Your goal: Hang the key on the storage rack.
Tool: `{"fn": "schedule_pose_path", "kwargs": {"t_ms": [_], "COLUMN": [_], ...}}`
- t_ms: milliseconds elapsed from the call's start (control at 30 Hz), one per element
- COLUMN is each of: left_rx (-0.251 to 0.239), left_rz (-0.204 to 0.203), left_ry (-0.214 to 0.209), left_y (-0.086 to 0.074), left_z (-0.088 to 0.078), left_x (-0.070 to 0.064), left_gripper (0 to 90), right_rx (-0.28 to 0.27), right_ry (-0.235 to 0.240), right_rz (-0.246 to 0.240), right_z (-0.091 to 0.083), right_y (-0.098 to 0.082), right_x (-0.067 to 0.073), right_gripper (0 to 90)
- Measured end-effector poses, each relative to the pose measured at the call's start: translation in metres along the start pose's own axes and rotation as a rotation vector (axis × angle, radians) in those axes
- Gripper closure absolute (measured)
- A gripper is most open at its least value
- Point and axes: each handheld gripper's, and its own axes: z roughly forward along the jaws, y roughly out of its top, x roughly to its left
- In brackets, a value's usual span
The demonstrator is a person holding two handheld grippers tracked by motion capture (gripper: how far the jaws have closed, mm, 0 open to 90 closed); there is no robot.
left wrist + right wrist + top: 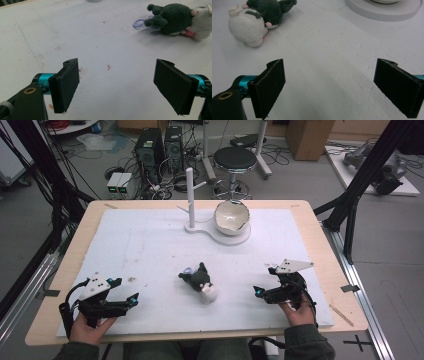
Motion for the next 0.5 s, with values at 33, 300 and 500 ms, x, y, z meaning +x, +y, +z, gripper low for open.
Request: {"fn": "schedule_pose_path", "kwargs": {"t_ms": [33, 300, 500], "left_rx": [0.001, -0.007, -0.006], "left_rz": [0.001, -0.005, 0.002], "left_ry": [-0.001, 0.005, 0.005], "left_y": [0.0, -0.001, -0.001], "left_z": [-0.001, -0.002, -0.003], "left_x": [0.0, 0.0, 0.001], "left_gripper": [21.1, 21.1, 21.1], "right_rx": [-0.008, -0.001, -0.011], "right_ry": [0.003, 0.02, 0.023], "right_rz": [0.001, 0.002, -0.02], "right_z": [0.0, 0.002, 0.0], "right_y": [0.001, 0.009, 0.023], "right_x": [0.001, 0.004, 0.009], "right_gripper": [9.2, 9.3, 9.2]}}
